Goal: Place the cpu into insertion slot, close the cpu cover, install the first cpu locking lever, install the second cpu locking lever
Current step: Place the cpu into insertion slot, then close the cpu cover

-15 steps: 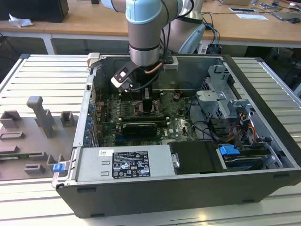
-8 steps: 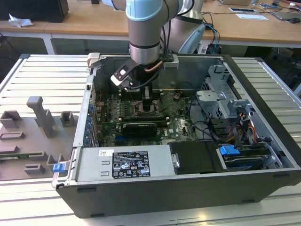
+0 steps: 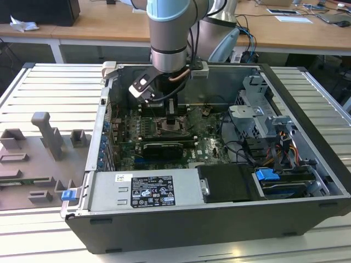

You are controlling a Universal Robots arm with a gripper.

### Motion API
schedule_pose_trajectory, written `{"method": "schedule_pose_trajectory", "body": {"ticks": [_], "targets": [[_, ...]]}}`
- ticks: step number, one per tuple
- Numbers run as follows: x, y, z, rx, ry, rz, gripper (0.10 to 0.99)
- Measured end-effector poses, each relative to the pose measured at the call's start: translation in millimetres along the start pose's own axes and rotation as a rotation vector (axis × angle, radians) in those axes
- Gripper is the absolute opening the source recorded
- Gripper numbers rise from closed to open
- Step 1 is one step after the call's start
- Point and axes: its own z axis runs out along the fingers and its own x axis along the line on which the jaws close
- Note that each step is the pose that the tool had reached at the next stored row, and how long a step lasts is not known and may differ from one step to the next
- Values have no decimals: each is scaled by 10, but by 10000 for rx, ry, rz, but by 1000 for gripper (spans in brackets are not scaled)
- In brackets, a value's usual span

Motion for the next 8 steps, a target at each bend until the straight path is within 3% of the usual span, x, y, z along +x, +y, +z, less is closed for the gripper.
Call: {"method": "schedule_pose_trajectory", "body": {"ticks": [8], "targets": [[0, 6, -47, 22, 2, -2, 106]]}}
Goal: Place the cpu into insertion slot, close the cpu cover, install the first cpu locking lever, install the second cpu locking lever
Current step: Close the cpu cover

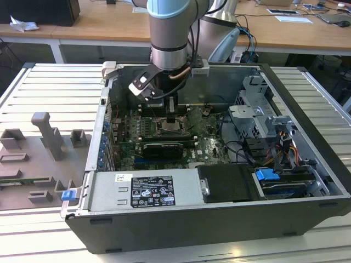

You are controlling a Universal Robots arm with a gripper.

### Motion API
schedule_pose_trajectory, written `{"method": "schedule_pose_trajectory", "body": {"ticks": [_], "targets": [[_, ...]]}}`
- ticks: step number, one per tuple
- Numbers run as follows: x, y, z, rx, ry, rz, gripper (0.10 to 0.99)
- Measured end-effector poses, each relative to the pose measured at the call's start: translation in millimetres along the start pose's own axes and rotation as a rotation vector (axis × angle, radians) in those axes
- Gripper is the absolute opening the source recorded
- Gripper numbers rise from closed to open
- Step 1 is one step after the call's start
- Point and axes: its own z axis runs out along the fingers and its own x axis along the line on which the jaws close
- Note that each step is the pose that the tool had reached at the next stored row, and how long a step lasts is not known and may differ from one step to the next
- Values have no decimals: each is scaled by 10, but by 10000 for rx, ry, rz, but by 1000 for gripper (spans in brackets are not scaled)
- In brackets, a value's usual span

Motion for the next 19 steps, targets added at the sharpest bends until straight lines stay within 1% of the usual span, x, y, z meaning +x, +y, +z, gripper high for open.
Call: {"method": "schedule_pose_trajectory", "body": {"ticks": [2, 4, 6, 8, 11, 12, 13, 16, 17, 19], "targets": [[-1, 17, -23, 78, -7, 0, 106], [-1, 18, -42, 82, -4, 3, 106], [-1, 22, -94, 83, -5, 1, 106], [-1, 30, -96, 82, -1, -1, 106], [-1, 85, -99, 108, -6, 0, 106], [0, 88, -138, 107, -4, 1, 106], [-1, 92, -195, 108, -4, 2, 106], [0, 97, -197, 107, -3, -1, 106], [1, 147, -194, 108, -5, 2, 106], [2, 209, -190, 108, -6, 1, 106]]}}
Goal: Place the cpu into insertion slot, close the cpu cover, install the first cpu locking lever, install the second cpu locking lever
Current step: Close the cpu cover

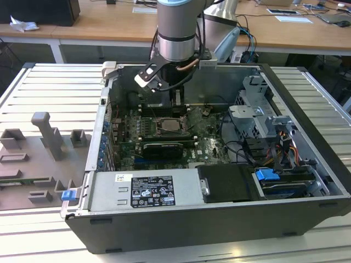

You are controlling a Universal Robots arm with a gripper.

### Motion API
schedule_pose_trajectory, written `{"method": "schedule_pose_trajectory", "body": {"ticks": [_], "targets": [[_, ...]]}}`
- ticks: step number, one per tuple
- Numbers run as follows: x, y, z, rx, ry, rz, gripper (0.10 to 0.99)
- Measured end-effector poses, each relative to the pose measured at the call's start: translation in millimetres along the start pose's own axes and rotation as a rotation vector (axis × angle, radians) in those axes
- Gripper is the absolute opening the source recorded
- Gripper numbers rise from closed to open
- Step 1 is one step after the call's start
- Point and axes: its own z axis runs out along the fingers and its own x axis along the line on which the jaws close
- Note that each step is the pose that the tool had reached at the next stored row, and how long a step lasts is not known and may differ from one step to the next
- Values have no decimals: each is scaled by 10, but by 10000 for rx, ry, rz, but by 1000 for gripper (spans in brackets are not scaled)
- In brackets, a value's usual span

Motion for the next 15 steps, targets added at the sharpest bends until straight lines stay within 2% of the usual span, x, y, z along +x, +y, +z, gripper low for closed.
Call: {"method": "schedule_pose_trajectory", "body": {"ticks": [1, 2, 3, 4, 5, 9, 11, 13, 15], "targets": [[5, 9, -38, 2, -1, 2, 106], [15, 18, -169, 0, 0, -2, 106], [16, 22, -227, -1, 2, -2, 106], [17, 52, -247, 0, 4, 2, 106], [18, 126, -243, 1, 2, 0, 106], [22, 324, -225, 46, 0, -2, 106], [23, 371, -219, 48, 0, -22, 106], [25, 464, -210, 46, 9, -67, 106], [27, 515, -204, 46, 11, -90, 106]]}}
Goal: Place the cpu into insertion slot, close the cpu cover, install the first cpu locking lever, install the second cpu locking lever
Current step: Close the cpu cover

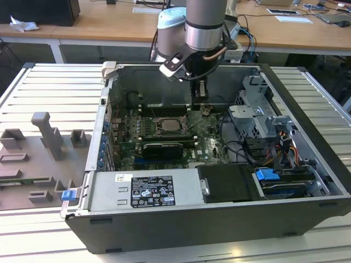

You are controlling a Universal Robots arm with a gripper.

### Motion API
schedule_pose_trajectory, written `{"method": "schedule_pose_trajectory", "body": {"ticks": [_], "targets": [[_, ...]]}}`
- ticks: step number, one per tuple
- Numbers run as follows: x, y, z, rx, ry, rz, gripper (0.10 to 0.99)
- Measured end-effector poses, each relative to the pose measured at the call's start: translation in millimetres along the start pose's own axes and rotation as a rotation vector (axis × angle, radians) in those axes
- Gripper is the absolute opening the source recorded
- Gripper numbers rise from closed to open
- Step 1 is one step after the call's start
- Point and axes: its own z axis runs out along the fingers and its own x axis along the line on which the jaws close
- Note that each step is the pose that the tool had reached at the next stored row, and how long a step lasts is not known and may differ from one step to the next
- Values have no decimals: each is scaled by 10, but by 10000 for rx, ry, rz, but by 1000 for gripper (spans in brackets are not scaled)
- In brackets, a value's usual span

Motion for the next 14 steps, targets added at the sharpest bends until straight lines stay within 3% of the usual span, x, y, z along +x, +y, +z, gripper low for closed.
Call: {"method": "schedule_pose_trajectory", "body": {"ticks": [4, 8, 11, 14], "targets": [[8, 116, 13, 1, -5, -30, 106], [14, 175, 31, 1, -16, -45, 106], [23, 284, 51, 2, -15, -71, 106], [25, 325, 70, 2, -15, -78, 106]]}}
